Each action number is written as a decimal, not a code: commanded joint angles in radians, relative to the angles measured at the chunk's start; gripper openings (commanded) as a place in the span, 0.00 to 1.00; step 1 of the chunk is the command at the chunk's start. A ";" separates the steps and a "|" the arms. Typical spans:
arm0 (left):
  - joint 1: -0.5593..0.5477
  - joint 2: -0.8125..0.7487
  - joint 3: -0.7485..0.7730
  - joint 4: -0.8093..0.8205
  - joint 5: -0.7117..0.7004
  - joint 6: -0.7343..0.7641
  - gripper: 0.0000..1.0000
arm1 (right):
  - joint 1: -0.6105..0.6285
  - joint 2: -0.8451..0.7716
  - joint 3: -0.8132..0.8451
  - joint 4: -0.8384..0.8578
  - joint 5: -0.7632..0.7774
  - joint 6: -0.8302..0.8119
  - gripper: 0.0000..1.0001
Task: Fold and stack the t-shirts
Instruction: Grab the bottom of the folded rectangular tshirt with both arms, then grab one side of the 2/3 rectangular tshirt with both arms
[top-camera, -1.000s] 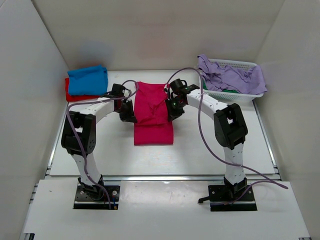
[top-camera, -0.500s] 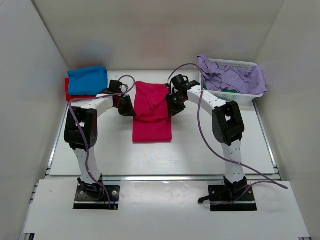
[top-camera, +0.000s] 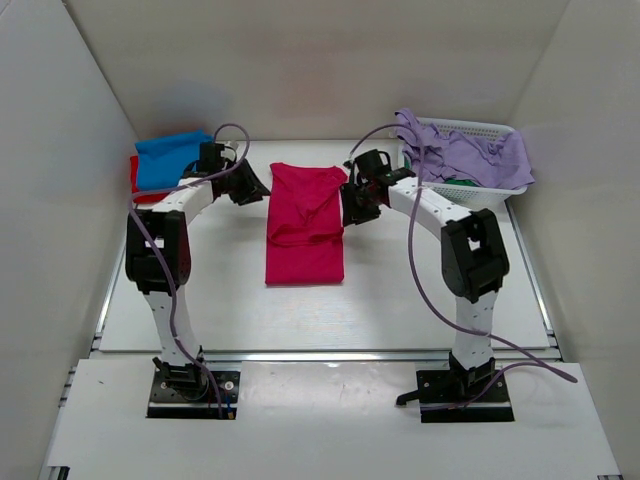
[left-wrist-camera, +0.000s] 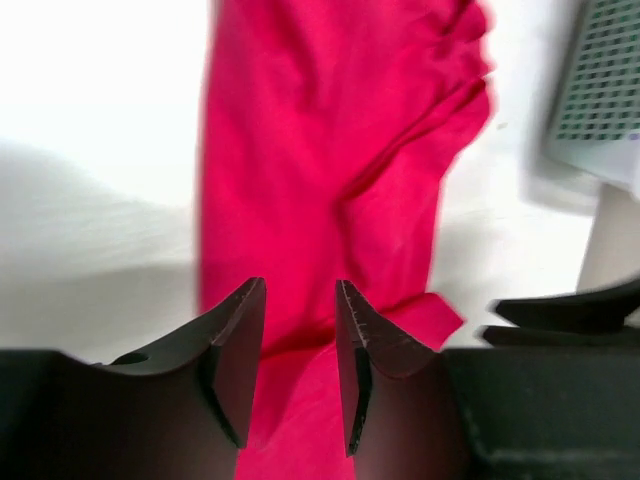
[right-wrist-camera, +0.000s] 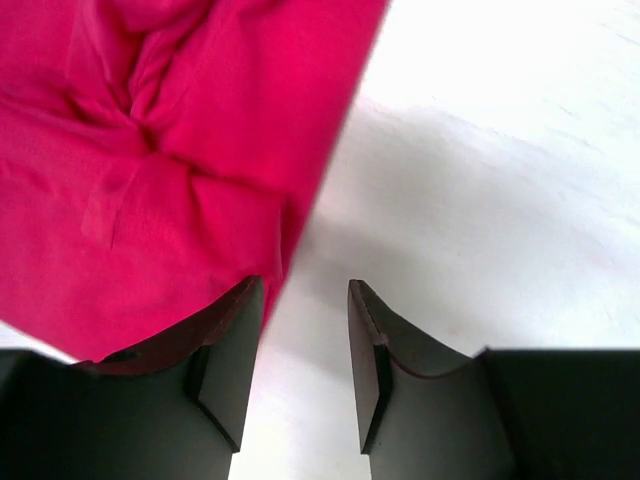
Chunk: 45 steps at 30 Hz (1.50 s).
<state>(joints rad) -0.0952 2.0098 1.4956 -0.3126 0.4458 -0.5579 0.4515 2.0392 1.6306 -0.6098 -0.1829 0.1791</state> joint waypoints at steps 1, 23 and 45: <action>0.019 -0.078 -0.060 -0.038 0.030 0.042 0.44 | -0.020 -0.144 -0.057 0.097 -0.001 0.020 0.36; -0.195 -0.597 -0.687 -0.168 -0.180 0.078 0.53 | 0.170 -0.387 -0.548 0.197 -0.026 0.263 0.41; -0.281 -0.488 -0.753 -0.022 -0.349 -0.022 0.53 | 0.240 -0.220 -0.457 0.159 0.132 0.347 0.42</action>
<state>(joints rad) -0.3595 1.5242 0.7639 -0.3725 0.1371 -0.5583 0.6727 1.7859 1.1347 -0.4271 -0.1200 0.5045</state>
